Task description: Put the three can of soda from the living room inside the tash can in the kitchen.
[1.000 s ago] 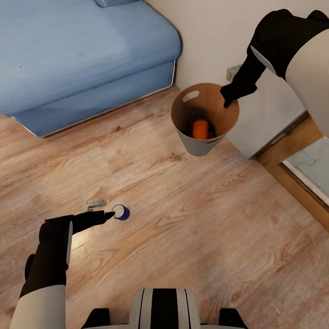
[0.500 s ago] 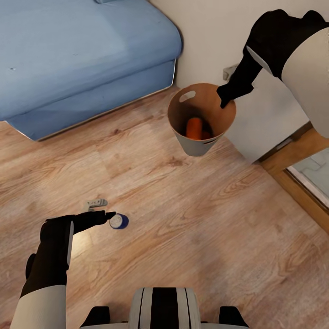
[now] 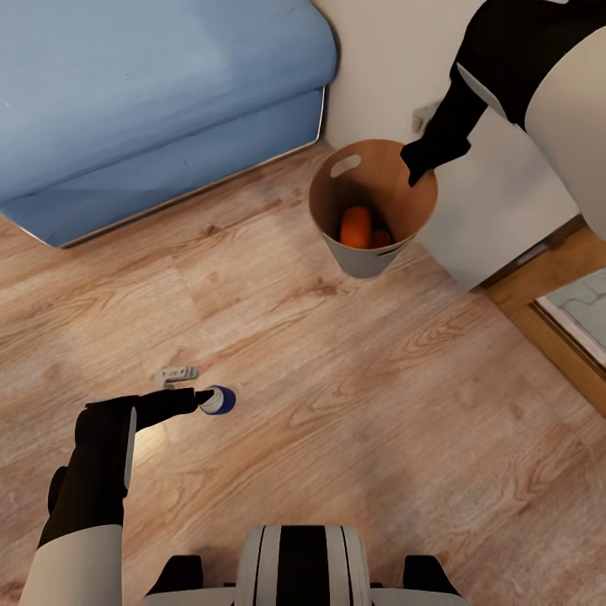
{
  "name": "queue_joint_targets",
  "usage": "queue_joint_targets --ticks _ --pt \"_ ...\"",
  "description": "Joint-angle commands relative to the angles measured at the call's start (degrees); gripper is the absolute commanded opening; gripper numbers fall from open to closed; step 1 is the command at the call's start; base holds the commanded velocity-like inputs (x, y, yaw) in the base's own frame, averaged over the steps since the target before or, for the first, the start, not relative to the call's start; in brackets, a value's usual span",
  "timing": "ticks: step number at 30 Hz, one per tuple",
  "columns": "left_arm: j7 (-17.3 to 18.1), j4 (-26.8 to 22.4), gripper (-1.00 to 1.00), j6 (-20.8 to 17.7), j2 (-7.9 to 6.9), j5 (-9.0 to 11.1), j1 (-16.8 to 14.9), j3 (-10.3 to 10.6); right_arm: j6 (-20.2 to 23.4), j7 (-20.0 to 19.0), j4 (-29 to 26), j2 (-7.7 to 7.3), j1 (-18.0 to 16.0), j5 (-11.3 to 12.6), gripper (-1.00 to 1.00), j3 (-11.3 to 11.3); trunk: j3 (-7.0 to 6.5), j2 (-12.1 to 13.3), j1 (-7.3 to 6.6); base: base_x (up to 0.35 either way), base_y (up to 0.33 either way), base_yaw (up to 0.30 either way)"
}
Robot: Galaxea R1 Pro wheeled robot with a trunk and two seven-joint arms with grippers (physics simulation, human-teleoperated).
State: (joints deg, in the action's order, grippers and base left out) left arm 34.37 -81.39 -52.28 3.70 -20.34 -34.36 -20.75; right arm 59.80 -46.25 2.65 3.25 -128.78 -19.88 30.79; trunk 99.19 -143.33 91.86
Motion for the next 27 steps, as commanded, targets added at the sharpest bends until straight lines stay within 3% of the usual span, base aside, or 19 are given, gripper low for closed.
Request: queue_joint_targets --ticks 1,5,16,27 --pt "0.0 0.0 1.0 0.0 0.0 0.0 0.0 0.0 0.2 -0.2 0.0 0.02 -0.2 0.5 -1.0 -0.5 0.05 0.0 0.0 0.0 0.0 0.0" --pt "0.0 0.1 1.0 0.1 0.03 0.0 0.0 0.0 0.2 -0.5 0.0 0.08 -1.3 0.5 -1.0 -0.3 0.25 0.0 0.0 0.0 0.0 0.0" --pt "-1.0 0.1 1.0 0.1 0.47 -0.1 0.0 0.0 0.2 -0.7 0.0 0.26 -2.0 0.5 -1.0 -0.2 3.24 -0.1 0.28 0.0 0.0 0.0" --pt "-1.3 0.0 1.0 0.1 0.51 0.0 0.2 0.5 0.2 -0.7 0.0 0.31 -2.0 0.5 -1.0 -0.1 3.72 -0.1 0.28 0.074 0.0 0.0"
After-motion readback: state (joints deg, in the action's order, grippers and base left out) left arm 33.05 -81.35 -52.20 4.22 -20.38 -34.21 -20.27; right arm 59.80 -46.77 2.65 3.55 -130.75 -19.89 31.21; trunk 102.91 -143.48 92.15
